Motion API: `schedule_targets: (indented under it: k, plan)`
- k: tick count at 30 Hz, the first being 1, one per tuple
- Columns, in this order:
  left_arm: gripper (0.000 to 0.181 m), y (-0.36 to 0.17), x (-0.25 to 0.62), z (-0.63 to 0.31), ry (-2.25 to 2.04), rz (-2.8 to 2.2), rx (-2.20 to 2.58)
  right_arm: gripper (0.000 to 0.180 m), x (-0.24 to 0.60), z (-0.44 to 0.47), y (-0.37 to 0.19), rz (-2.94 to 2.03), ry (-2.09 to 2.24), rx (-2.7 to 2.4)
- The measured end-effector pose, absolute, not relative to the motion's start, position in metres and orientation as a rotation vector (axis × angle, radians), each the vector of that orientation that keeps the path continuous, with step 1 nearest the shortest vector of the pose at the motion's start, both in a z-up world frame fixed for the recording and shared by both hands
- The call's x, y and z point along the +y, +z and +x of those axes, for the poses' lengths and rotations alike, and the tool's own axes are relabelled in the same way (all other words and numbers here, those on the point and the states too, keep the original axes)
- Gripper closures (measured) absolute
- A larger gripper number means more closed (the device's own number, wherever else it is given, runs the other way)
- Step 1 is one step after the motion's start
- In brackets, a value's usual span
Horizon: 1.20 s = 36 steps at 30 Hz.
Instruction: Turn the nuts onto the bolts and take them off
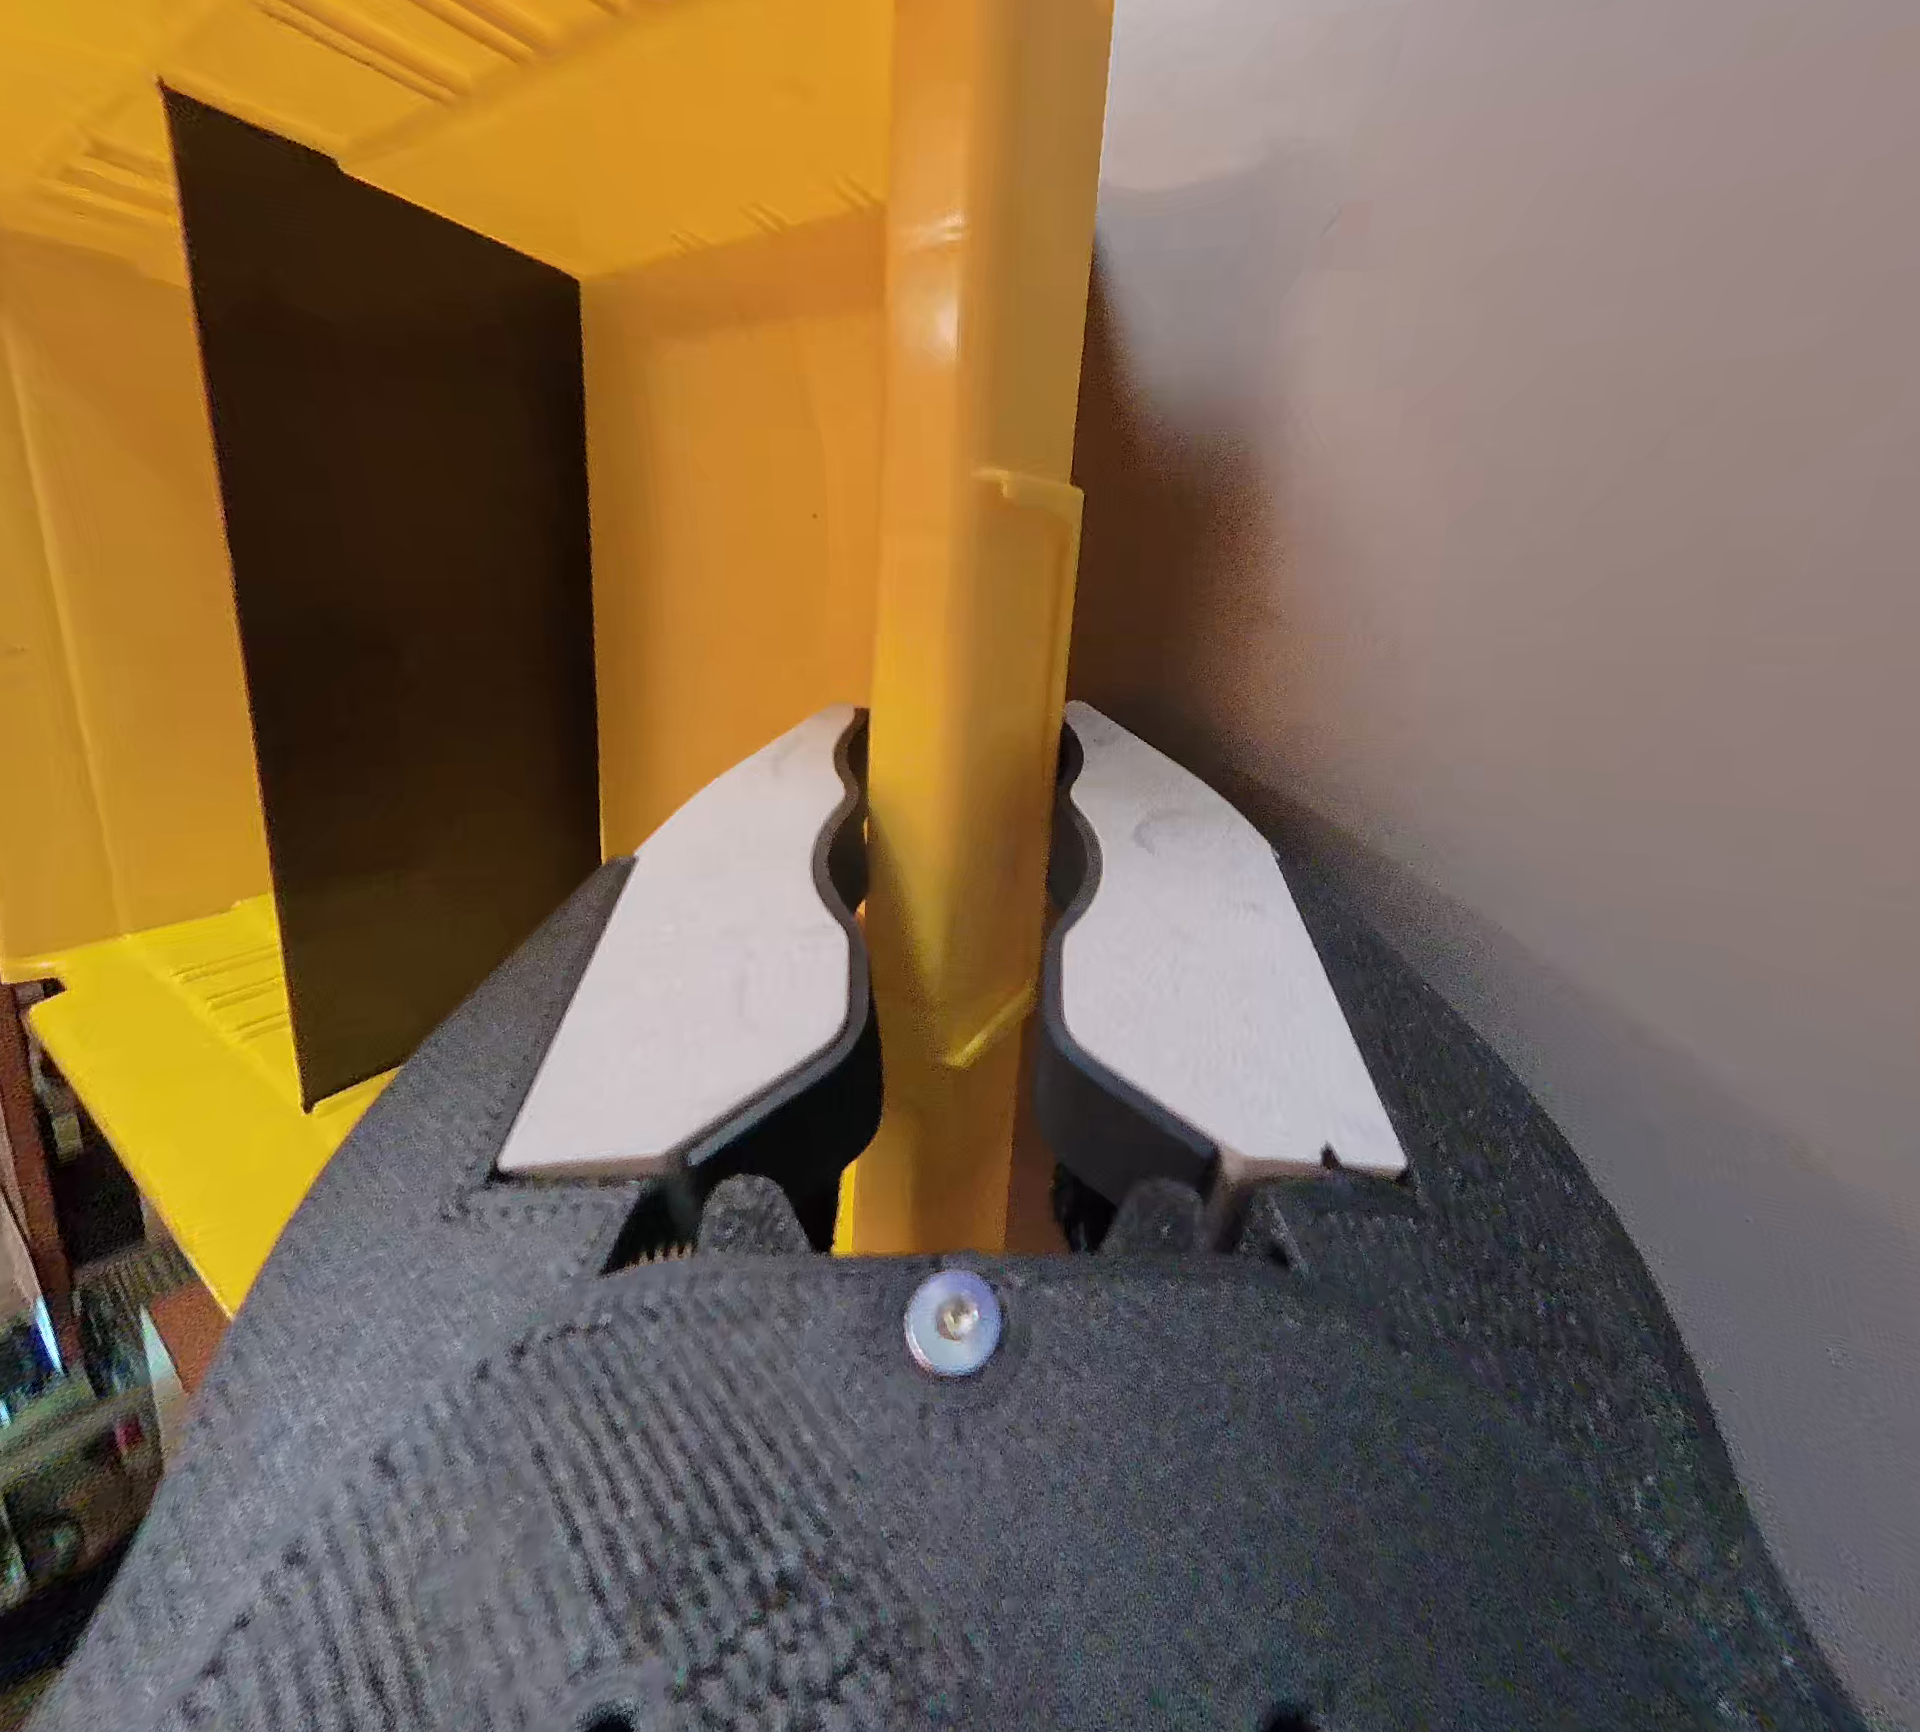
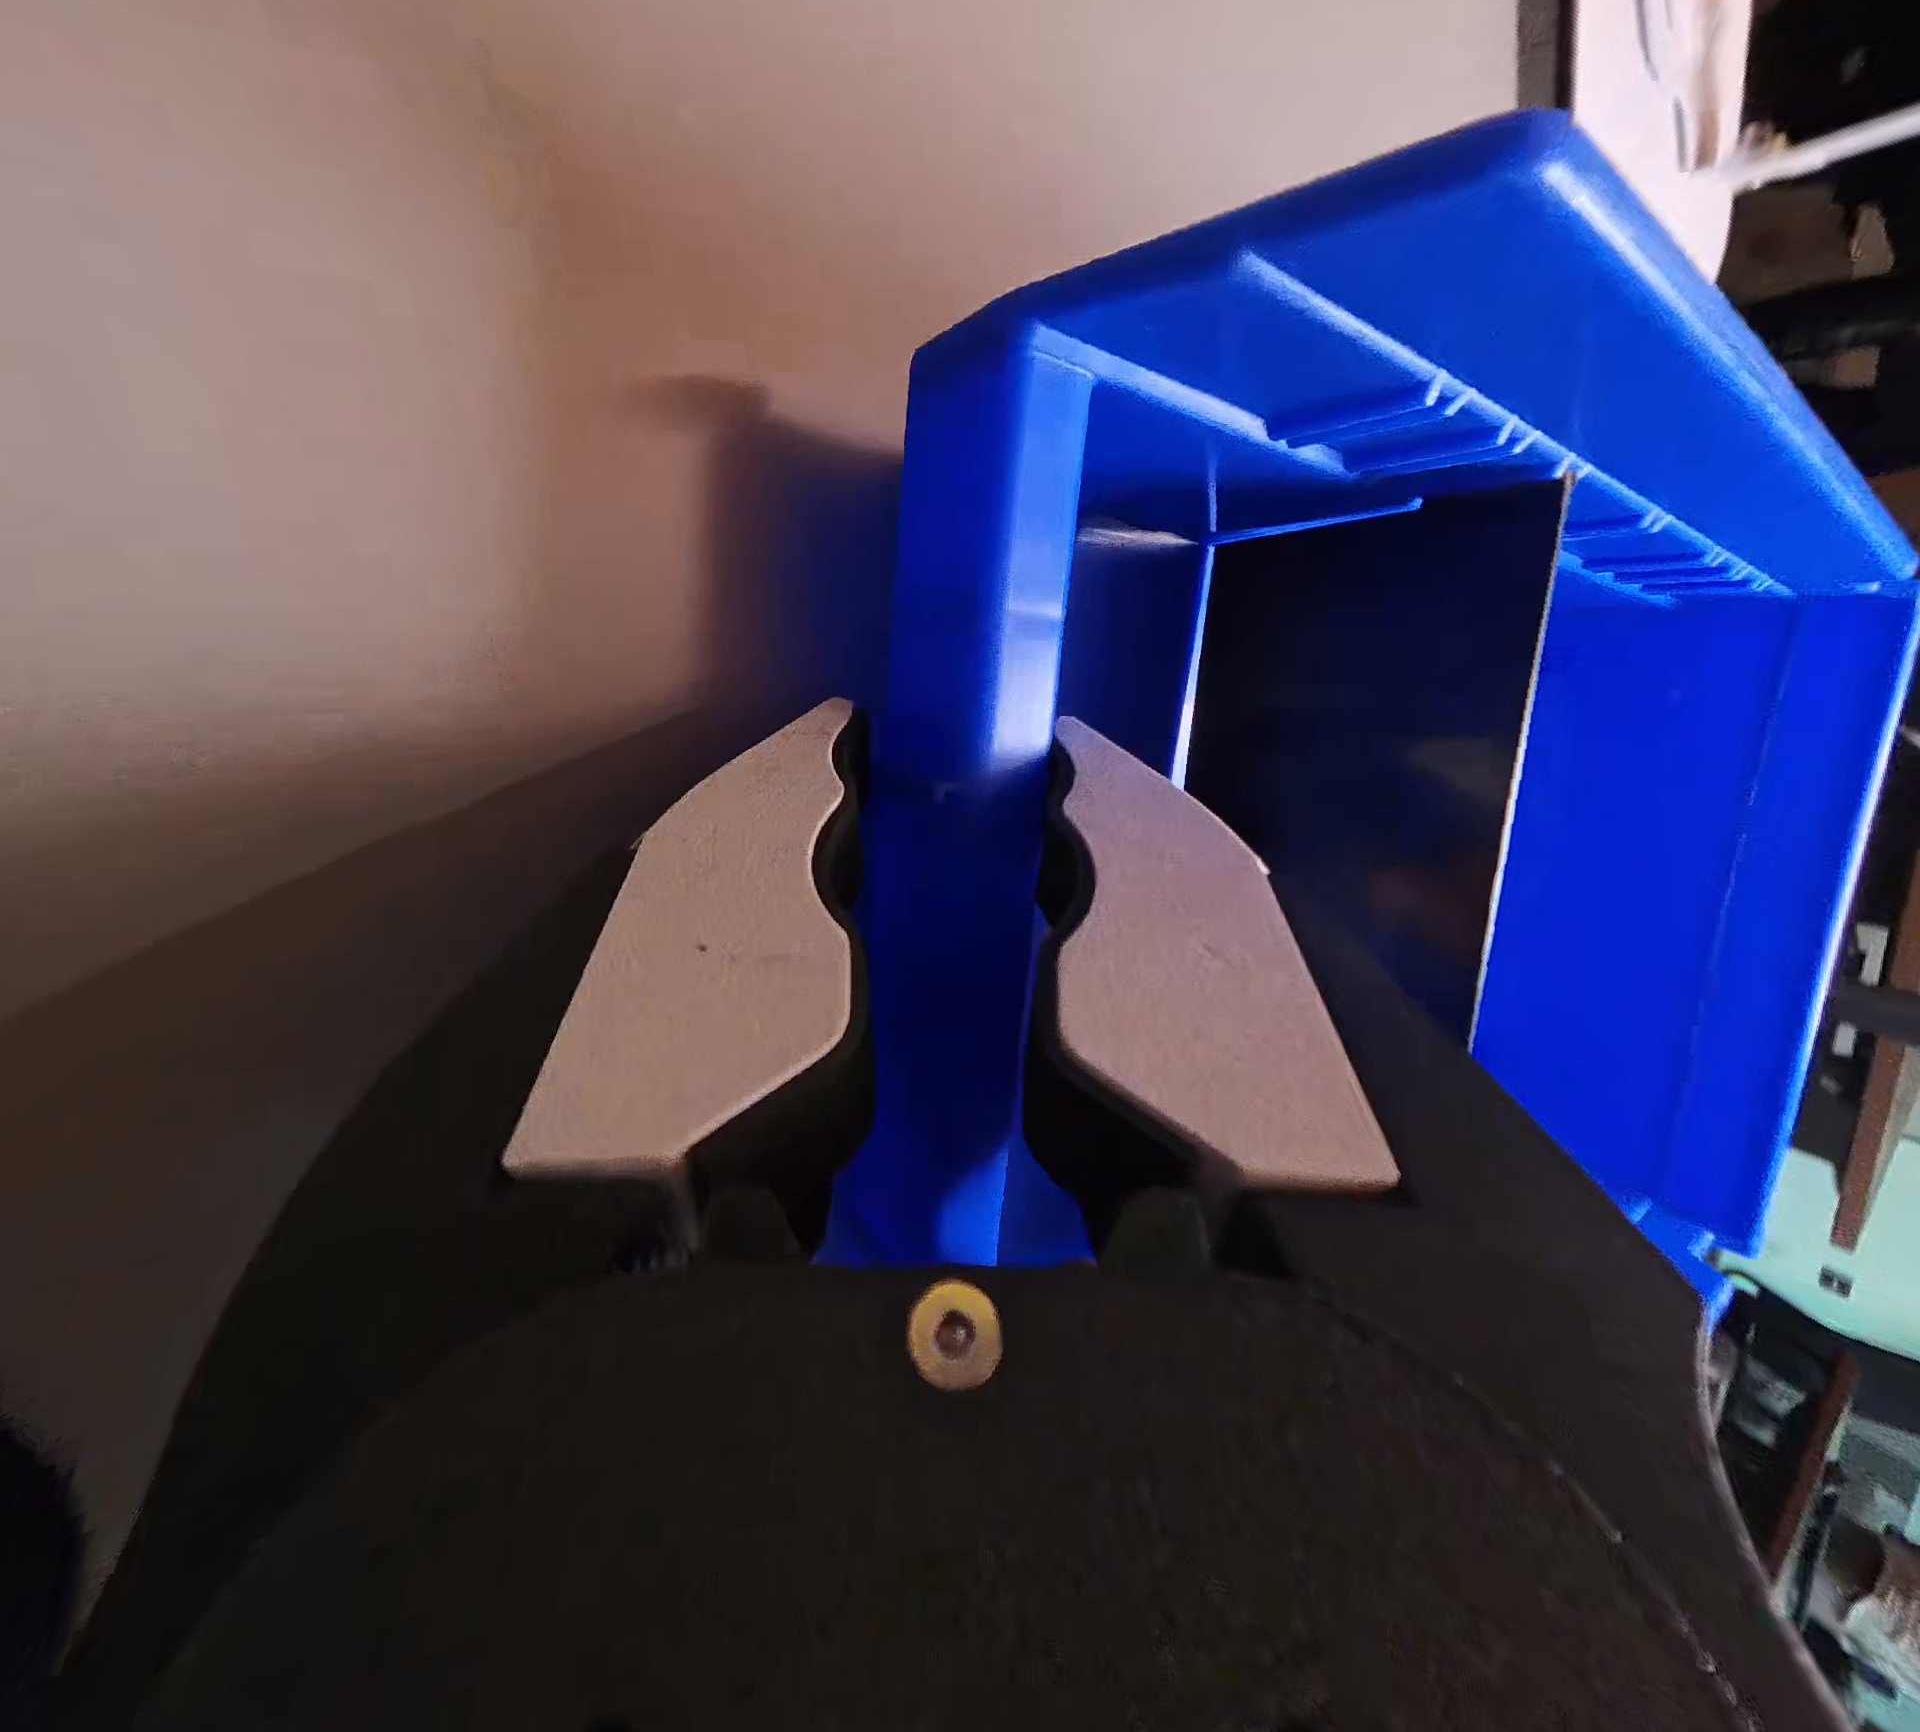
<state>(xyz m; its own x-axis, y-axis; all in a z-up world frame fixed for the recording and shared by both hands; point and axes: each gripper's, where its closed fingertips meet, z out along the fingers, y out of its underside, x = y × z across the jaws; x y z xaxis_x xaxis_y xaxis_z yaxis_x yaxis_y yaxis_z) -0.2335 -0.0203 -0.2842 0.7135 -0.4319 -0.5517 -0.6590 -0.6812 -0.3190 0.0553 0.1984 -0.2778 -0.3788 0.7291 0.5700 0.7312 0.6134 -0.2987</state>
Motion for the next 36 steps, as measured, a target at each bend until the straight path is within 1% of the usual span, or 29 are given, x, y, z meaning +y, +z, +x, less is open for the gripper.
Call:
schedule_targets:
  k: [5, 9, 12, 13, 14, 16, 18, 20, 22, 25, 26, 28, 29, 32, 33, 34, 36]
  plan:
    - [0.146, -0.284, 0.027, -0.167, 0.525, -2.299, 1.019, 0.149, 0.138, 0.055, -0.277, -1.047, 0.072, -2.193]
    - [0.141, -0.280, 0.063, -0.143, 0.526, -2.215, 0.989, 0.148, 0.093, 0.064, -0.271, -1.053, 0.214, -2.139]
    - [0.131, -0.266, 0.066, -0.133, 0.574, -2.146, 0.873, 0.148, 0.055, 0.088, -0.238, -1.126, 0.484, -1.979]
    - [0.134, -0.256, 0.062, -0.125, 0.566, -2.093, 0.810, 0.148, 0.050, 0.101, -0.222, -1.157, 0.549, -1.887]
    - [0.136, -0.245, 0.057, -0.115, 0.537, -2.055, 0.748, 0.148, 0.054, 0.115, -0.203, -1.195, 0.577, -1.760]
    - [0.132, -0.231, 0.041, -0.085, 0.372, -2.024, 0.621, 0.147, 0.081, 0.153, -0.173, -1.305, 0.564, -1.474]
    - [0.132, -0.216, 0.027, -0.042, 0.134, -1.968, 0.496, 0.145, 0.119, 0.194, -0.167, -1.441, 0.557, -1.212]
    - [0.130, -0.209, 0.022, 0.000, -0.053, -1.936, 0.398, 0.137, 0.150, 0.216, -0.184, -1.579, 0.591, -1.062]
    - [0.124, -0.206, 0.030, 0.028, -0.130, -1.919, 0.316, 0.127, 0.166, 0.213, -0.208, -1.685, 0.624, -1.015]
    - [0.118, -0.214, 0.061, 0.035, -0.135, -1.924, 0.122, 0.124, 0.177, 0.185, -0.227, -1.781, 0.682, -1.003]
    - [0.115, -0.221, 0.070, 0.032, -0.133, -1.943, 0.070, 0.126, 0.184, 0.179, -0.227, -1.783, 0.650, -0.993]
    - [0.123, -0.231, 0.084, 0.029, -0.126, -1.945, 0.016, 0.142, 0.192, 0.165, -0.229, -1.802, 0.646, -1.013]
    - [0.123, -0.231, 0.089, 0.029, -0.134, -1.930, -0.011, 0.162, 0.191, 0.159, -0.230, -1.815, 0.678, -1.026]
    - [0.140, -0.226, 0.093, 0.024, -0.054, -1.900, -0.035, 0.170, 0.201, 0.161, -0.226, -1.784, 0.525, -0.990]
    - [0.143, -0.223, 0.093, 0.022, -0.025, -1.891, -0.025, 0.170, 0.199, 0.163, -0.225, -1.777, 0.522, -0.980]
    - [0.150, -0.219, 0.092, 0.022, -0.016, -1.881, -0.018, 0.170, 0.196, 0.165, -0.223, -1.768, 0.512, -0.970]
    - [0.153, -0.211, 0.090, 0.023, -0.025, -1.867, -0.010, 0.169, 0.188, 0.172, -0.213, -1.743, 0.514, -0.934]
